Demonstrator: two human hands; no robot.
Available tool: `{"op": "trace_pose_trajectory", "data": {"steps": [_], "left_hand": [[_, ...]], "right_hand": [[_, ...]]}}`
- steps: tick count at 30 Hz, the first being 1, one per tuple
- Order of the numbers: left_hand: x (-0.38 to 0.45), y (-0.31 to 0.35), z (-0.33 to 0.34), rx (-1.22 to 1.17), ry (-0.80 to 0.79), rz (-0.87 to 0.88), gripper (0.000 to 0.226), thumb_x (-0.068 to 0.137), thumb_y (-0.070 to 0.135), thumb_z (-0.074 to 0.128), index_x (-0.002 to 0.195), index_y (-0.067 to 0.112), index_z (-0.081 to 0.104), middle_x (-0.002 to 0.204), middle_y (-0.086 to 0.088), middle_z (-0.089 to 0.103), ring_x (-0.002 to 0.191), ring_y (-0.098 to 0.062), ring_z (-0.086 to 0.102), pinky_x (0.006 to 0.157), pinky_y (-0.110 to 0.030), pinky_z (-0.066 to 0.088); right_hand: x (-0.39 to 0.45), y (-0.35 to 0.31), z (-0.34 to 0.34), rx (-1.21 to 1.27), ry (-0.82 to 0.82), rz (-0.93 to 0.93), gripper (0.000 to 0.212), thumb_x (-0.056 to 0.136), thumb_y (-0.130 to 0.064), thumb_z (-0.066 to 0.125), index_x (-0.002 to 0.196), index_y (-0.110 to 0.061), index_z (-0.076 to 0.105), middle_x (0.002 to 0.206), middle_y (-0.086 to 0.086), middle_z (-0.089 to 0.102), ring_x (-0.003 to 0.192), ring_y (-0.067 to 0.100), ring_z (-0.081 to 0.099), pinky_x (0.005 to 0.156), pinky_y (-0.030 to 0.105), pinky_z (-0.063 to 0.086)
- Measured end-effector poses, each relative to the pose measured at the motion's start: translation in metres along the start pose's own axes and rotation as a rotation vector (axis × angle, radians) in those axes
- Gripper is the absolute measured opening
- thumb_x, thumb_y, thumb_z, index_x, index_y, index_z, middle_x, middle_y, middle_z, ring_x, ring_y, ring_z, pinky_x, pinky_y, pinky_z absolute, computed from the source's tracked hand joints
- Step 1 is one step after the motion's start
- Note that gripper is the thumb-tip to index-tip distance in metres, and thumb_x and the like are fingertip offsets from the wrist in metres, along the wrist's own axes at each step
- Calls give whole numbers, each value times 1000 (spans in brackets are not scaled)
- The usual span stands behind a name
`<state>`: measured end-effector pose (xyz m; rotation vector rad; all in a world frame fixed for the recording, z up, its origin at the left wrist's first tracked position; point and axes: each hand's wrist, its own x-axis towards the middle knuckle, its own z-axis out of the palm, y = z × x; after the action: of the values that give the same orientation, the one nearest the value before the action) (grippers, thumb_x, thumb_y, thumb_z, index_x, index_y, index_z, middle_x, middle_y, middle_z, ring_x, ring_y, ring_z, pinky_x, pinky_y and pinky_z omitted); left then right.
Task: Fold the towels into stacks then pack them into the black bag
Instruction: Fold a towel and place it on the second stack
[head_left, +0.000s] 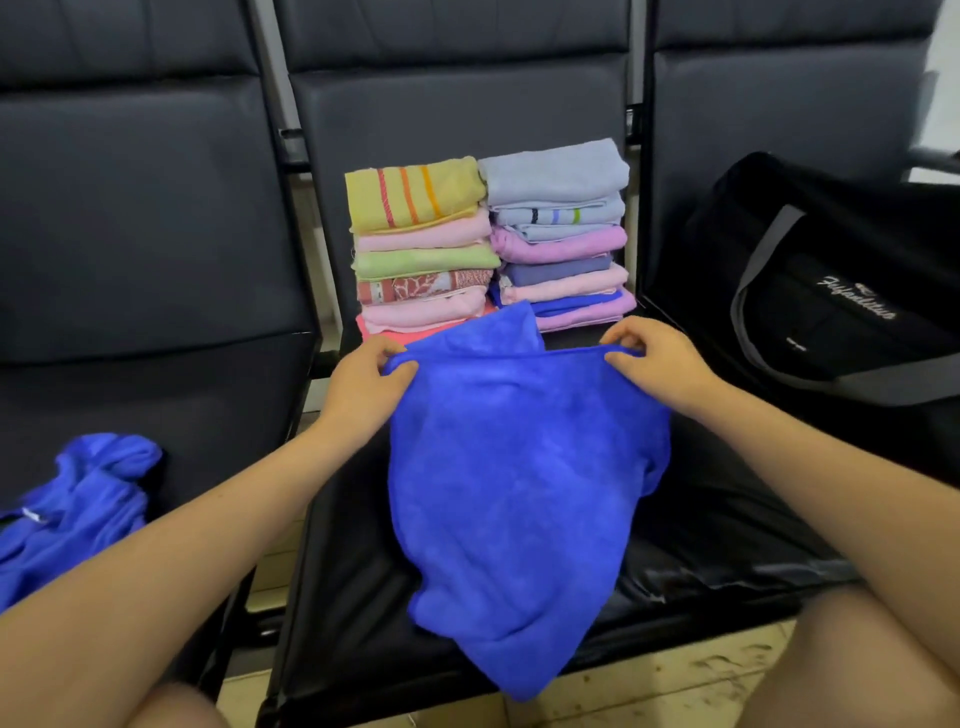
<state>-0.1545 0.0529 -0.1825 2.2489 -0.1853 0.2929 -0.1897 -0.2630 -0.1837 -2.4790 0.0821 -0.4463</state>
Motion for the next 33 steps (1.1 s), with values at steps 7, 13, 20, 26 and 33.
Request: {"op": "trace_pose_trajectory", "data": {"steps": [7,13,20,26,33], "left_hand": [[-15,-10,-5,61,151,90,26,86,22,64,110,19,56,100,5,49,98,-19,54,86,-35,47],[-70,6,-4,99,-184,441,22,82,41,57,71,23,57,67,11,52,62,-3,49,58,-16,34],[-120,3,-1,247,-737,555,56,65,82,54,94,34,57,94,17,54,93,-2,52,82,-23,45],[-119,-7,-3,204,-730,572,21,79,56,55,86,37,53,95,16,53,94,-4,53,86,-30,46],[-112,-2,1,168,-657,372,19,90,27,57,73,20,51,69,12,54,64,-7,47,64,-28,42]], "right_hand": [[-17,-26,10,-70,2,-92,1,83,-20,63,85,-20,63,78,-8,57,78,13,52,73,32,45],[-44,-25,0,-176,-252,133,37,88,-36,60,64,-8,65,59,0,64,59,17,56,60,31,45],[-84,-10,-16,-333,-551,458,56,79,-67,60,58,-17,48,57,-2,46,50,13,41,46,23,30],[-98,-22,26,280,-409,463,40,73,-28,79,58,-18,44,72,-1,53,71,15,48,61,23,39],[-97,-44,34,1148,-311,636,31,87,-10,48,113,-13,63,107,6,69,95,23,65,79,31,54]]}}
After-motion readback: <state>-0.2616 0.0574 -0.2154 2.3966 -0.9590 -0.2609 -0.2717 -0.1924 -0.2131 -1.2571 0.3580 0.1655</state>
